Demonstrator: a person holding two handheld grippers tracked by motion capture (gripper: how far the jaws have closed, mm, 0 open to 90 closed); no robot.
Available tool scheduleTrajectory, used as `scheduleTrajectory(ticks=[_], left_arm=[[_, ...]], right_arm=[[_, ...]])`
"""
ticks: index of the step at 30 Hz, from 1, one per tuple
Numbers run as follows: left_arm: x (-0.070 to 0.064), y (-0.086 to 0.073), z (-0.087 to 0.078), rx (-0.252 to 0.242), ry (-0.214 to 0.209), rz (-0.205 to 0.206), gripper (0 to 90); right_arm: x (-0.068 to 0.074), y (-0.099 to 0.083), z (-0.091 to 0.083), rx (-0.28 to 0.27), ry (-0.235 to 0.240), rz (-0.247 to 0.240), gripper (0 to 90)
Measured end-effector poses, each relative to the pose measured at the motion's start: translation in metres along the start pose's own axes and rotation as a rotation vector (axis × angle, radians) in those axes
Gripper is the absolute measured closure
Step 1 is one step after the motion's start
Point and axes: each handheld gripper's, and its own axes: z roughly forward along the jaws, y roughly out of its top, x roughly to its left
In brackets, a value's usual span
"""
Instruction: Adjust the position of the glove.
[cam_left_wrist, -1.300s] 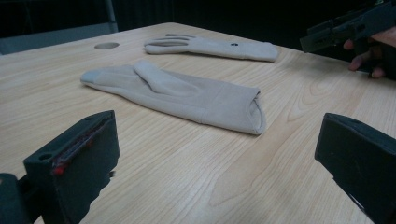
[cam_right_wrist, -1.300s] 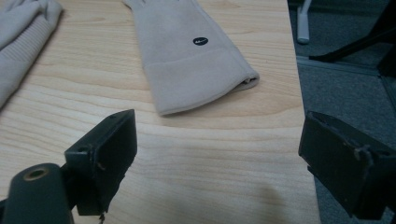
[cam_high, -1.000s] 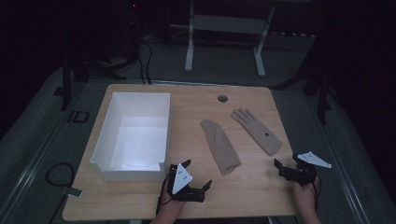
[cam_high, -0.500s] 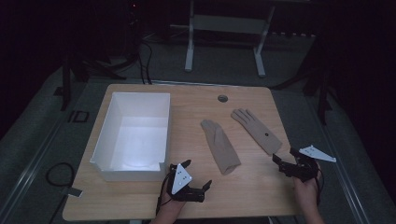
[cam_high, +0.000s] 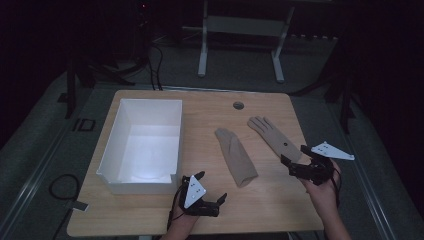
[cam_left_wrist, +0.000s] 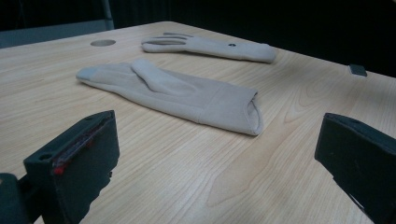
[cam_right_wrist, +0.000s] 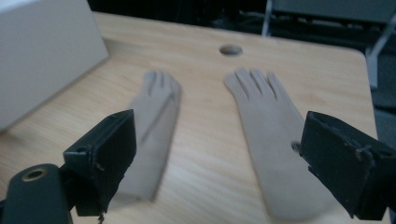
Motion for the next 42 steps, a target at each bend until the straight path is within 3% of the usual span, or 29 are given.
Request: scheduleTrajectory(ticks=[4, 10, 15, 19, 28, 34, 39, 42], left_arm=[[0.000, 0.000, 0.000, -0.003, 0.001, 0.001, 0.4], [0.001, 0.000, 0.000, -0.001, -0.002, 0.000, 0.4], [0.000, 0.000, 0.000, -0.002, -0.011, 0.001, 0.3], [0.000, 0.000, 0.000, -0.001, -0.015, -0.001, 0.4], [0.000, 0.000, 0.000, 0.002, -0.019, 0.002, 0.4], [0.000, 0.000, 0.000, 0.004, -0.017, 0.001, 0.4], [0.000, 0.000, 0.000, 0.004, -0.020, -0.001, 0.3], [0.000, 0.000, 0.000, 0.004, -0.022, -0.001, 0.3]], right_arm=[[0.011, 0.013, 0.002, -0.036, 0.029, -0.015, 10.9], [0.029, 0.030, 0.013, -0.035, 0.100, -0.056, 13.7], [0.045, 0.040, 0.026, -0.064, 0.172, -0.096, 18.5], [0.059, 0.042, 0.045, -0.054, 0.211, -0.132, 20.3], [0.071, 0.029, 0.090, 0.006, 0.218, -0.132, 25.5], [0.070, 0.016, 0.120, 0.051, 0.210, -0.120, 30.3], [0.066, 0.004, 0.140, 0.085, 0.207, -0.078, 33.2], [0.065, -0.001, 0.149, 0.110, 0.190, -0.091, 35.2]])
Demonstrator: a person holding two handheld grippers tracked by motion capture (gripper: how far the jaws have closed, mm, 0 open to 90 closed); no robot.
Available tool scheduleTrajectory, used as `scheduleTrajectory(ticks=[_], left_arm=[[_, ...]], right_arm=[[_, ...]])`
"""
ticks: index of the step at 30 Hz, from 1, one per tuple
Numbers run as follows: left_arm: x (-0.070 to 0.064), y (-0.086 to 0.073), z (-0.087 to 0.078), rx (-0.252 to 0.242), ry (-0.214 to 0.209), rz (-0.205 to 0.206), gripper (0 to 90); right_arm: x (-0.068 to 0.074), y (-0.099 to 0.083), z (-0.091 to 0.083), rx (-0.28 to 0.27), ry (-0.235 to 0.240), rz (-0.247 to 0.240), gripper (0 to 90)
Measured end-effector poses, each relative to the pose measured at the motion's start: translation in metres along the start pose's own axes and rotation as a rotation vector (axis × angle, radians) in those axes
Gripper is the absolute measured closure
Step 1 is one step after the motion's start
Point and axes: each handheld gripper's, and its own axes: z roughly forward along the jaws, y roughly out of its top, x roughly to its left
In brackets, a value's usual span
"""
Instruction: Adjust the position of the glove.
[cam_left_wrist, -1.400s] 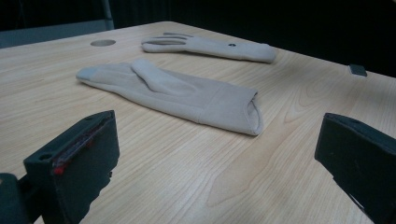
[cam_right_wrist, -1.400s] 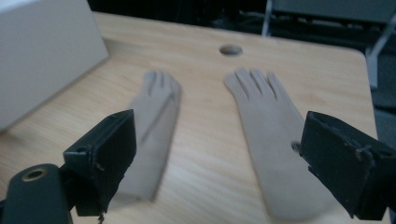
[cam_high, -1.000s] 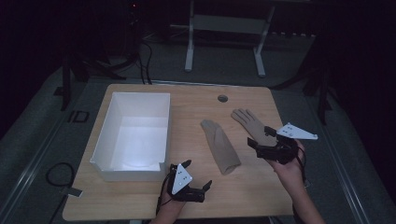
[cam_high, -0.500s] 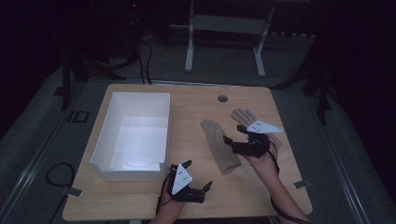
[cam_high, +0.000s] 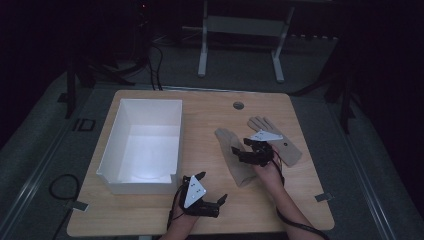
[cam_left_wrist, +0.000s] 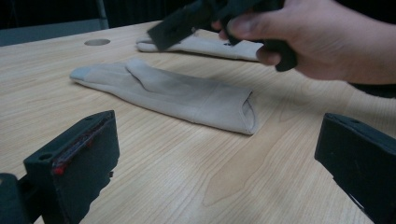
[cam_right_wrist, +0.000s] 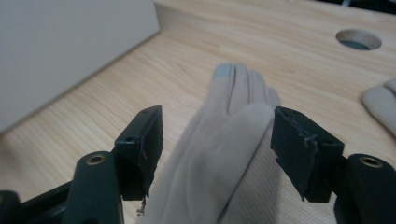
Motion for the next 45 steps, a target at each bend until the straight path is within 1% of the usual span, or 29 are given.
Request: scheduleTrajectory(ticks=[3, 5, 7, 8, 9, 10, 12, 14, 15, 16, 17, 19, 22, 24, 26, 29, 33, 35, 37, 41, 43, 44, 45], left_arm=[[0.000, 0.000, 0.000, 0.001, -0.001, -0.001, 0.4], [0.000, 0.000, 0.000, 0.001, -0.002, -0.001, 0.4], [0.000, 0.000, 0.000, 0.000, -0.002, -0.003, 0.4], [0.000, 0.000, 0.000, 0.000, -0.002, -0.003, 0.3], [0.000, 0.000, 0.000, -0.001, -0.002, -0.006, 0.4], [0.000, 0.000, 0.000, -0.001, -0.001, -0.004, 0.4], [0.000, 0.000, 0.000, 0.000, -0.002, -0.002, 0.4], [0.000, 0.000, 0.000, 0.001, -0.003, -0.002, 0.4], [0.000, 0.000, 0.001, 0.001, -0.003, -0.003, 0.3], [0.000, 0.000, 0.000, 0.000, -0.002, -0.004, 0.3], [0.000, 0.000, 0.000, 0.001, -0.003, -0.004, 0.4], [0.000, 0.000, 0.000, 0.002, -0.003, -0.002, 0.4], [0.000, 0.000, 0.000, 0.002, -0.001, 0.001, 0.4], [0.000, 0.000, 0.000, 0.003, -0.001, 0.000, 0.4], [0.000, 0.000, 0.001, 0.004, 0.001, -0.001, 0.4], [0.000, 0.000, 0.000, 0.005, 0.002, -0.001, 0.4], [0.001, 0.000, 0.000, 0.004, 0.003, -0.005, 0.4], [0.001, 0.000, 0.000, 0.004, 0.003, -0.009, 0.4], [0.001, 0.000, 0.000, 0.004, 0.004, -0.007, 0.4], [0.000, 0.000, 0.000, 0.007, 0.006, -0.004, 0.4], [0.000, 0.000, 0.000, 0.007, 0.007, -0.004, 0.4], [0.000, 0.000, 0.000, 0.008, 0.007, -0.005, 0.4], [0.000, 0.000, 0.001, 0.009, 0.007, -0.005, 0.4]], right_arm=[[-0.002, -0.005, 0.010, 0.033, -0.015, -0.013, 39.2], [-0.004, -0.007, 0.016, 0.050, -0.016, -0.003, 40.5], [-0.005, -0.010, 0.020, 0.064, -0.027, -0.006, 43.8], [-0.006, -0.011, 0.022, 0.070, -0.034, -0.006, 43.9], [-0.007, -0.013, 0.024, 0.077, -0.036, 0.002, 45.1], [-0.008, -0.013, 0.025, 0.079, -0.036, 0.004, 45.9], [-0.009, -0.016, 0.028, 0.093, -0.054, -0.002, 47.3], [-0.010, -0.018, 0.031, 0.105, -0.055, 0.002, 49.5], [-0.011, -0.020, 0.033, 0.118, -0.068, -0.006, 51.4], [-0.011, -0.021, 0.034, 0.129, -0.065, -0.004, 52.1], [-0.010, -0.023, 0.035, 0.131, -0.062, -0.002, 53.6], [-0.009, -0.024, 0.036, 0.128, -0.071, -0.027, 56.7], [-0.008, -0.026, 0.035, 0.121, -0.063, -0.030, 63.9], [-0.008, -0.026, 0.035, 0.123, -0.062, -0.036, 71.5], [-0.007, -0.025, 0.035, 0.127, -0.063, -0.046, 75.7], [-0.004, -0.024, 0.035, 0.132, -0.074, -0.032, 79.8], [0.001, -0.021, 0.030, 0.108, -0.090, 0.015, 80.8], [0.003, -0.016, 0.024, 0.082, -0.092, 0.051, 80.9], [0.007, -0.008, 0.015, 0.052, -0.098, 0.071, 80.9], [0.013, 0.004, -0.001, 0.005, -0.102, 0.098, 80.9], [0.017, 0.010, -0.009, -0.012, -0.122, 0.091, 80.9], [0.018, 0.013, -0.014, -0.021, -0.134, 0.095, 80.9], [0.018, 0.015, -0.020, -0.035, -0.142, 0.118, 80.9]])
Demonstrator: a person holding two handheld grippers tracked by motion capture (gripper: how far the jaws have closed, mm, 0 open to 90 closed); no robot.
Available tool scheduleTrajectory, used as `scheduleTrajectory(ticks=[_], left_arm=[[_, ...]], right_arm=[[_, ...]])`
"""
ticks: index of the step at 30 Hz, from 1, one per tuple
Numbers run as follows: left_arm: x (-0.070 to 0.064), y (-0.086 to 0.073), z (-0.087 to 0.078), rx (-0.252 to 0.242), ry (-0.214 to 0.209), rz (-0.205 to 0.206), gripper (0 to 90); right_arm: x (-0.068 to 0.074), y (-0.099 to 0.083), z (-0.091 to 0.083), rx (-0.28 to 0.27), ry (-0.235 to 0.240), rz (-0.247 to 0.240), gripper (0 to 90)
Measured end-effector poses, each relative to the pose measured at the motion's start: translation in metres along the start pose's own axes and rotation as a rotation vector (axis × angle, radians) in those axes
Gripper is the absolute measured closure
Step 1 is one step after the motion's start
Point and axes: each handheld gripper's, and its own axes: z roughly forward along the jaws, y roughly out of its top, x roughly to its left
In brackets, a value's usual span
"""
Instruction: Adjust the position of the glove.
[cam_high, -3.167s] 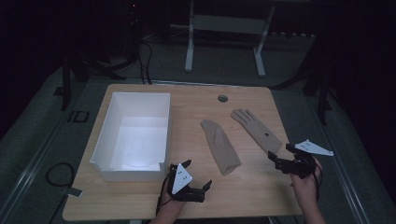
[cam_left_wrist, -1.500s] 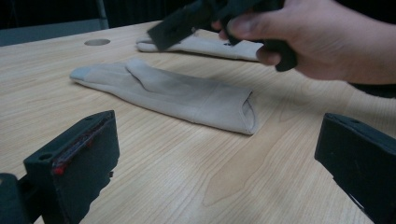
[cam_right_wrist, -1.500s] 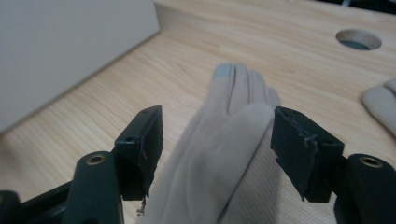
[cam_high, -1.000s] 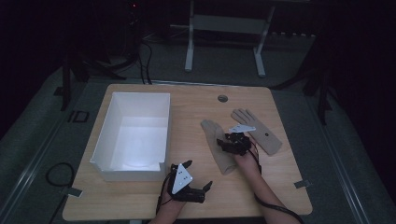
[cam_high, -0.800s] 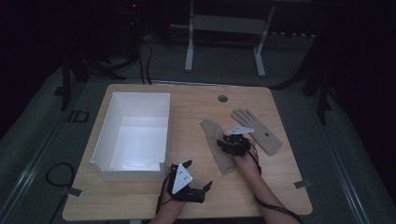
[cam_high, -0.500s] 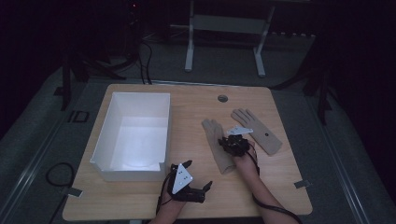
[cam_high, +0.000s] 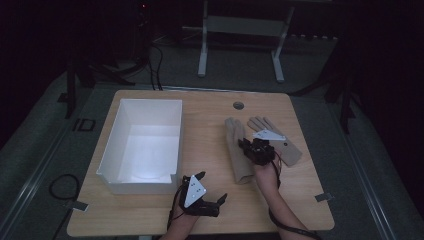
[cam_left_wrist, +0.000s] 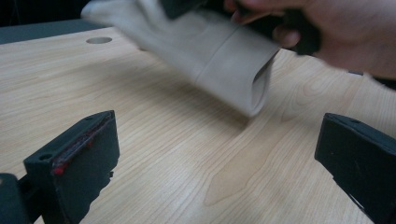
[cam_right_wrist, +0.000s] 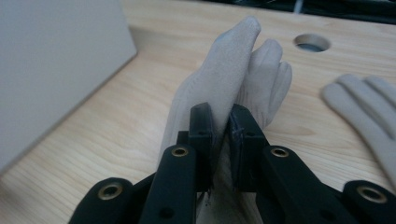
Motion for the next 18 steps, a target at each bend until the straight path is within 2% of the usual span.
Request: scheduleTrajectory(ticks=[4, 8, 10, 13, 18], left_arm=[[0.000, 0.000, 0.000, 0.005, 0.003, 0.003, 0.4], [-0.001, 0.000, 0.000, 0.005, 0.007, 0.006, 0.4], [-0.001, 0.000, 0.000, 0.005, 0.008, 0.005, 0.4], [-0.001, 0.000, 0.001, 0.003, 0.005, 0.006, 0.4], [-0.002, 0.000, 0.001, 0.000, 0.002, 0.011, 0.4]], right_arm=[[0.000, 0.004, -0.018, -0.027, -0.013, 0.057, 80.7], [0.004, -0.001, -0.031, -0.043, -0.027, 0.068, 80.7], [0.005, -0.008, -0.034, -0.044, -0.041, 0.090, 80.7], [0.006, -0.021, -0.036, -0.033, -0.052, 0.138, 80.7], [0.007, -0.046, -0.027, 0.012, -0.075, 0.182, 80.7]])
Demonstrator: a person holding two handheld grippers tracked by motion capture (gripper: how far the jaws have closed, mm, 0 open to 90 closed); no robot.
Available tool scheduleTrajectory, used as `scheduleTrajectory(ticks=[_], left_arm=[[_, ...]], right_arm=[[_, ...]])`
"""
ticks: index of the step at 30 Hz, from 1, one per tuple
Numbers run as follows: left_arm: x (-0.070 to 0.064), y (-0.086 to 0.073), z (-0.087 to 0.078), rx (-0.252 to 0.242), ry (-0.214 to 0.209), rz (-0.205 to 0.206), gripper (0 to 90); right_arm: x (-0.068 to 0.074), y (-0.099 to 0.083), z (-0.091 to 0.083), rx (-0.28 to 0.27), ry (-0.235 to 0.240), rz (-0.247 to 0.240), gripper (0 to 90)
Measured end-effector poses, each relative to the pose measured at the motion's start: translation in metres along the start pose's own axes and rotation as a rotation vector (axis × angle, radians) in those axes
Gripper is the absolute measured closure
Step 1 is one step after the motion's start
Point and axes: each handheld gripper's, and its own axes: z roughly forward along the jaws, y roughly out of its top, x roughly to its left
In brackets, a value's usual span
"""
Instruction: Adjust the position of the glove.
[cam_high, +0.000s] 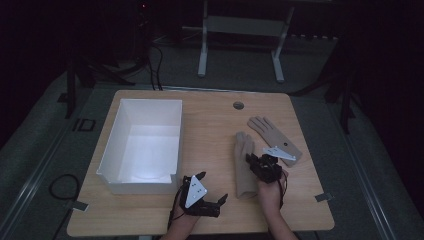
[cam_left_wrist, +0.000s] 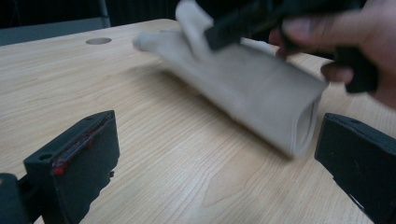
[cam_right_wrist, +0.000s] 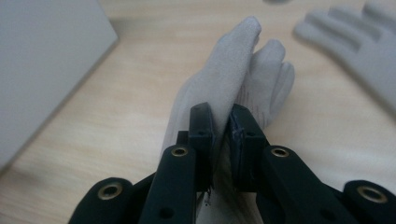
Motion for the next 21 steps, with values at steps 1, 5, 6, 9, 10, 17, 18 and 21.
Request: scheduleTrajectory(ticks=[1, 5, 6, 9, 10, 17, 18, 21], left_arm=[[0.000, 0.000, 0.000, 0.001, 0.000, 0.002, 0.4], [0.000, 0.000, 0.000, 0.002, -0.003, 0.003, 0.4], [0.000, 0.000, 0.000, 0.002, -0.004, 0.002, 0.4], [0.000, 0.000, 0.000, 0.003, -0.010, 0.000, 0.4], [0.000, 0.000, 0.000, 0.003, -0.010, 0.001, 0.4], [0.000, 0.000, 0.000, 0.003, -0.010, 0.000, 0.4], [0.000, 0.000, 0.000, 0.003, -0.010, 0.000, 0.4], [0.000, 0.000, 0.000, 0.003, -0.010, 0.001, 0.4]], right_arm=[[-0.001, -0.006, 0.005, 0.015, 0.000, 0.012, 80.7], [-0.002, -0.020, 0.017, 0.057, -0.009, 0.027, 80.2], [-0.002, -0.023, 0.021, 0.066, -0.011, 0.025, 79.7], [-0.005, -0.031, 0.026, 0.078, -0.014, 0.035, 76.0], [-0.005, -0.033, 0.028, 0.079, -0.010, 0.031, 74.4], [-0.002, -0.031, 0.029, 0.084, 0.012, -0.043, 64.0], [-0.003, -0.029, 0.027, 0.081, 0.027, -0.044, 63.4], [-0.004, -0.023, 0.020, 0.051, 0.035, -0.057, 58.5]])
